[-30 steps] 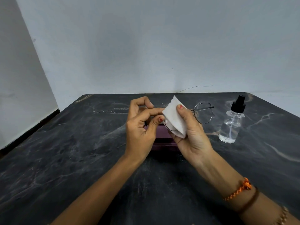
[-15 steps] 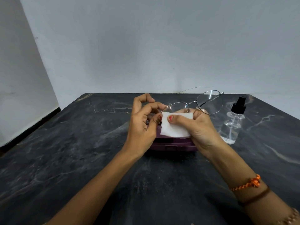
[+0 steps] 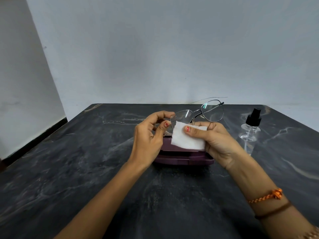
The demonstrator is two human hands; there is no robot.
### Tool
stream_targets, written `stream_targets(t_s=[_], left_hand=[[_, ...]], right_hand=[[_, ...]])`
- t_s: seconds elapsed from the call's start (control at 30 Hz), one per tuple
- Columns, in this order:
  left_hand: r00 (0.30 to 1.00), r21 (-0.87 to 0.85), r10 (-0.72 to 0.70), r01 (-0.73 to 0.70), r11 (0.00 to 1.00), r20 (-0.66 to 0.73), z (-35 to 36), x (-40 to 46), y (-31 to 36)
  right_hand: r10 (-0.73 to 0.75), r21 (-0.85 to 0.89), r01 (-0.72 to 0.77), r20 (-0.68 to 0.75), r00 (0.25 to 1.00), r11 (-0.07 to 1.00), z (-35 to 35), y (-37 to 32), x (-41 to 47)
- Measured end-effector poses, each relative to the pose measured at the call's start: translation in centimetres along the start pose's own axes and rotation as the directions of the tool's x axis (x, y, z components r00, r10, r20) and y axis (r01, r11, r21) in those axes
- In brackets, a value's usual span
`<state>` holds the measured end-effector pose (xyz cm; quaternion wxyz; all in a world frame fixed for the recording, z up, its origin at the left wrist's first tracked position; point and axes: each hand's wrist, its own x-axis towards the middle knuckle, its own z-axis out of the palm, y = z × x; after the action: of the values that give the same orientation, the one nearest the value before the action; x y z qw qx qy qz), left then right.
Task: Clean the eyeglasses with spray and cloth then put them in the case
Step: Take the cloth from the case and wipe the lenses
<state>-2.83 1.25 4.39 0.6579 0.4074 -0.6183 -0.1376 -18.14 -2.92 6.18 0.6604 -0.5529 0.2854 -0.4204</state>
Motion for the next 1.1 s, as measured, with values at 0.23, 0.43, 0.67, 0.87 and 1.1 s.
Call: stream_targets(t_s=[0.23, 0.43, 0.67, 0.87, 1.1], left_hand=[[0.996, 0.003, -0.086, 0.086, 0.996, -0.018, 0.0, -0.1, -0.2], [0.993, -0.019, -0.094, 0.093, 0.995, -0.076, 0.5, -0.2, -0.3], [0.984, 0.043, -0.062, 0.07, 0.997, -0.168, 0.1, 0.1, -0.8], [0.966, 0.114, -0.059, 0.091, 0.989, -0.251, 0.1, 0.3, -0.6], [0.957, 0.132, -0.049, 0.09, 0.987, -0.286, 0.2, 0.2, -0.9]], right_hand=[[-0.139, -0.133, 0.123, -0.117, 0.983, 0.983, 0.6, 0.5, -0.2], [-0.19, -0.256, 0.145, -0.16, 0.969, 0.956, 0.6, 0.7, -0.1], [-0.317, -0.318, 0.223, -0.286, 0.904, 0.922, -1.3, 0.3, 0.6], [-0.631, -0.698, 0.182, -0.464, 0.622, 0.693, -3.5, 1.6, 1.3], [-0.74, -0.918, 0.026, -0.301, 0.601, 0.395, -4.7, 2.5, 1.9]])
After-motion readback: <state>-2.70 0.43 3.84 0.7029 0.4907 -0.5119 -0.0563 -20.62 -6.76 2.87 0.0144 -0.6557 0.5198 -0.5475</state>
